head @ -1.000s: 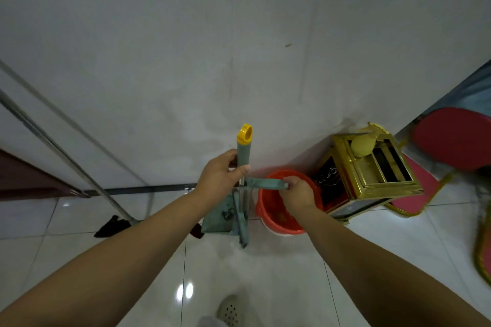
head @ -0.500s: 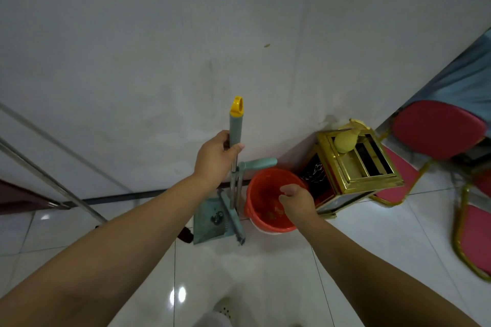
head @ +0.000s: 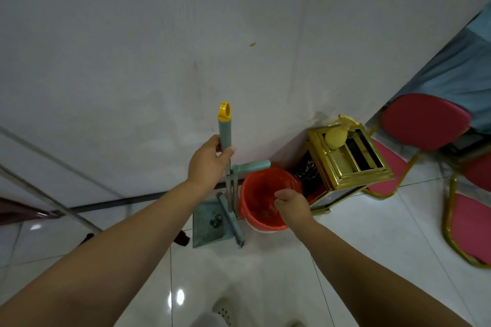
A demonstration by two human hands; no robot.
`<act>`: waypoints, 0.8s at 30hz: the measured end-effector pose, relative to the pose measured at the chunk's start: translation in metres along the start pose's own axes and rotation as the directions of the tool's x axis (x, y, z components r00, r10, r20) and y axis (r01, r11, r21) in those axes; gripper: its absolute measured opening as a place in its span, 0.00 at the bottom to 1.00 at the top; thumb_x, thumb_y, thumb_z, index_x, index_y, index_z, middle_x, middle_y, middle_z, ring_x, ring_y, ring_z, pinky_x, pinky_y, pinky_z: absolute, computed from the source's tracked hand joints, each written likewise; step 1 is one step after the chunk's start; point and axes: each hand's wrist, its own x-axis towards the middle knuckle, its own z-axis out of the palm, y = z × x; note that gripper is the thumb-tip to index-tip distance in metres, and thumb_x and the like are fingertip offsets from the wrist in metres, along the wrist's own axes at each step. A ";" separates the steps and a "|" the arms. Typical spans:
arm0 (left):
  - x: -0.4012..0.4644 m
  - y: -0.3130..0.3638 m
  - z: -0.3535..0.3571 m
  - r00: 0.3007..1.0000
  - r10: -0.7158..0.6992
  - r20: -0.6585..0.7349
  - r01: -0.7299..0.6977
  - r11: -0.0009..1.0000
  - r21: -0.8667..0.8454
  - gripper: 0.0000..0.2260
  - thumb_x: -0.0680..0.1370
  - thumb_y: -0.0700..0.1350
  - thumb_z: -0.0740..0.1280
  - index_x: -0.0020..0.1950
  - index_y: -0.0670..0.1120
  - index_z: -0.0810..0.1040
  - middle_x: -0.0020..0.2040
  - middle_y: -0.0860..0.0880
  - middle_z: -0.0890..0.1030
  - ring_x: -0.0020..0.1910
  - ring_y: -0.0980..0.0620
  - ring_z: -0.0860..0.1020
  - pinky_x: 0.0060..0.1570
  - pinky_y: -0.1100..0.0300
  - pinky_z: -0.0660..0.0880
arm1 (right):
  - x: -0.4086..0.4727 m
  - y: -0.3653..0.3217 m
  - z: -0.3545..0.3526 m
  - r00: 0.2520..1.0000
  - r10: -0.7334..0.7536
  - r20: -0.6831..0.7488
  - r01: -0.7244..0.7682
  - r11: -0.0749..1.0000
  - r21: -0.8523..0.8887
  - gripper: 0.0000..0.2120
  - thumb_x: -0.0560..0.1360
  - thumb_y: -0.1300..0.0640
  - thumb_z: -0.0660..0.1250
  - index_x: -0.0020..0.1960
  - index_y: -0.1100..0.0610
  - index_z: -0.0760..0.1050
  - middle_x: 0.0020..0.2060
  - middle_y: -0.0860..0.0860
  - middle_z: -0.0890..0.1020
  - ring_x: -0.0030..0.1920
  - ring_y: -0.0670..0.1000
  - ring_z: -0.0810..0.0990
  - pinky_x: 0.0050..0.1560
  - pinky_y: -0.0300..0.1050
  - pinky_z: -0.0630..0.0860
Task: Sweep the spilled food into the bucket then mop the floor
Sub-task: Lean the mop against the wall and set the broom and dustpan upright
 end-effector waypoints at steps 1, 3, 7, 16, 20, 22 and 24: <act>0.000 0.000 0.001 1.000 -0.005 0.003 0.005 1.000 -0.004 0.14 0.79 0.49 0.64 0.63 0.44 0.75 0.56 0.47 0.80 0.50 0.55 0.74 0.50 0.62 0.69 | 0.000 -0.001 0.001 1.000 -0.001 0.003 0.001 1.000 0.013 0.15 0.78 0.61 0.61 0.63 0.54 0.76 0.60 0.50 0.79 0.60 0.53 0.76 0.64 0.46 0.73; 0.000 0.000 0.003 1.000 -0.016 0.012 0.016 1.000 -0.007 0.15 0.79 0.49 0.64 0.63 0.44 0.74 0.56 0.47 0.80 0.51 0.55 0.74 0.50 0.62 0.69 | -0.001 -0.005 0.000 1.000 -0.001 0.008 0.001 1.000 0.029 0.15 0.78 0.61 0.61 0.63 0.53 0.76 0.56 0.48 0.79 0.58 0.52 0.77 0.63 0.46 0.74; -0.003 -0.001 0.009 0.998 -0.055 0.005 0.055 0.998 -0.020 0.15 0.79 0.47 0.64 0.64 0.44 0.73 0.58 0.46 0.80 0.55 0.50 0.77 0.49 0.61 0.70 | -0.004 -0.012 -0.004 0.999 -0.031 0.036 0.029 0.998 0.058 0.14 0.78 0.62 0.61 0.62 0.54 0.76 0.49 0.49 0.79 0.52 0.51 0.79 0.59 0.45 0.76; -0.055 -0.003 0.029 0.957 -0.289 0.001 0.288 0.957 -0.040 0.20 0.78 0.45 0.65 0.69 0.43 0.67 0.64 0.44 0.75 0.58 0.47 0.76 0.53 0.57 0.72 | -0.017 0.004 -0.030 0.990 -0.100 0.100 0.090 0.990 0.105 0.14 0.78 0.62 0.62 0.62 0.55 0.76 0.51 0.50 0.79 0.55 0.53 0.79 0.61 0.51 0.76; -0.102 0.004 0.057 0.960 -0.280 0.019 0.280 0.960 -0.007 0.05 0.78 0.43 0.65 0.54 0.48 0.74 0.51 0.49 0.78 0.47 0.53 0.75 0.42 0.62 0.71 | -0.033 0.036 -0.054 0.985 -0.120 0.126 0.099 0.982 0.159 0.13 0.77 0.63 0.62 0.60 0.56 0.77 0.53 0.54 0.80 0.54 0.54 0.80 0.60 0.51 0.77; -0.131 0.009 0.078 0.955 -0.294 0.028 0.294 0.956 0.002 0.05 0.77 0.43 0.65 0.52 0.48 0.75 0.48 0.50 0.78 0.44 0.53 0.76 0.38 0.63 0.71 | -0.044 0.060 -0.069 0.979 -0.141 0.150 0.115 0.980 0.164 0.12 0.77 0.63 0.62 0.59 0.56 0.77 0.52 0.55 0.81 0.53 0.54 0.80 0.59 0.52 0.78; -0.158 0.014 0.103 0.946 -0.324 0.032 0.324 0.946 -0.011 0.03 0.76 0.43 0.66 0.49 0.50 0.75 0.46 0.49 0.79 0.44 0.51 0.77 0.43 0.59 0.74 | -0.057 0.084 -0.087 0.970 -0.168 0.174 0.139 0.976 0.165 0.12 0.76 0.64 0.62 0.58 0.58 0.77 0.47 0.54 0.81 0.49 0.53 0.81 0.56 0.50 0.79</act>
